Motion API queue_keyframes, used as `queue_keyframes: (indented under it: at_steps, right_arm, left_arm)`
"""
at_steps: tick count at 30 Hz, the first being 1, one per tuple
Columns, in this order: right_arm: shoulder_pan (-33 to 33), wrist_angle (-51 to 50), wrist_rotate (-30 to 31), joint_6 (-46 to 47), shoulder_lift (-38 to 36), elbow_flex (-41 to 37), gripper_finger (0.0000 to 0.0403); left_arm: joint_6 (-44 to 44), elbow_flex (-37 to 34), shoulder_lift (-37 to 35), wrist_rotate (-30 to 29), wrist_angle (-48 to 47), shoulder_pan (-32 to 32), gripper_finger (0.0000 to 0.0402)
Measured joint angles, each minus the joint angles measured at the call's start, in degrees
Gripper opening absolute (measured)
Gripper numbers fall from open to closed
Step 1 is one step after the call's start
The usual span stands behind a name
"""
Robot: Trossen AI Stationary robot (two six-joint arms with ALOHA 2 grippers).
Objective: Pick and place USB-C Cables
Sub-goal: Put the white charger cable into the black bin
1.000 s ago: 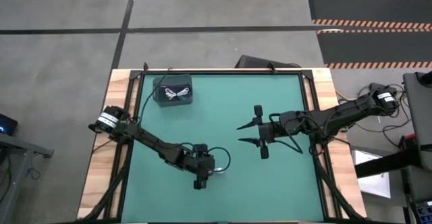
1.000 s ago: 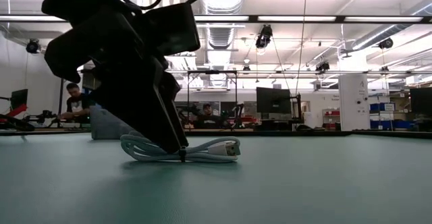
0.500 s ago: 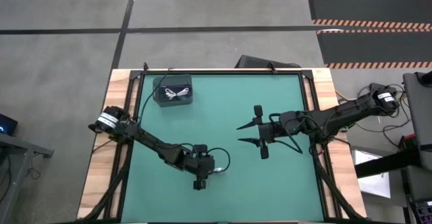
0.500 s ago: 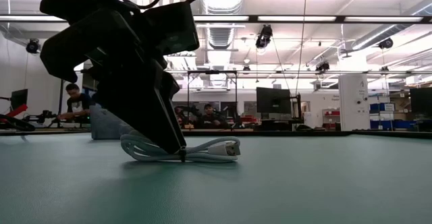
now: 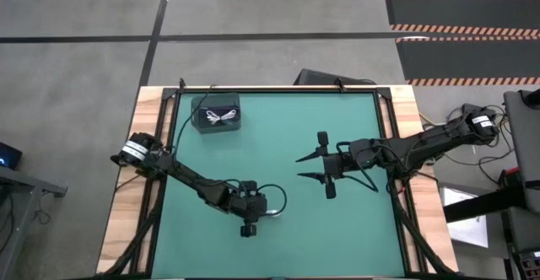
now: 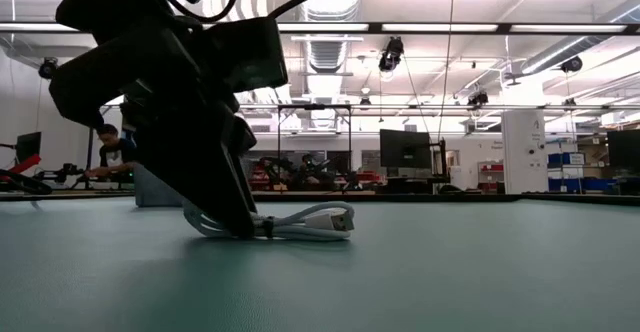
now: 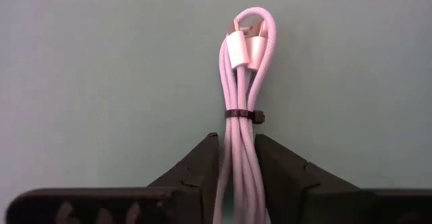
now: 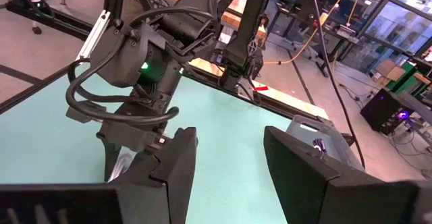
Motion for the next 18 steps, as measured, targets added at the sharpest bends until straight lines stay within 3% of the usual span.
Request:
queue_keyframes:
  at_steps: [9, 18]
  right_arm:
    - [0.0, 0.0, 0.0, 0.0, 0.0, 0.0, 0.0166]
    - [0.0, 0.0, 0.0, 0.4, 0.0, -0.1, 0.0166]
  left_arm:
    - [-0.2, 0.0, 0.0, 0.4, 0.0, 0.0, 0.0019]
    - [0.0, 1.1, -1.3, 0.8, -4.0, 0.0, 0.0017]
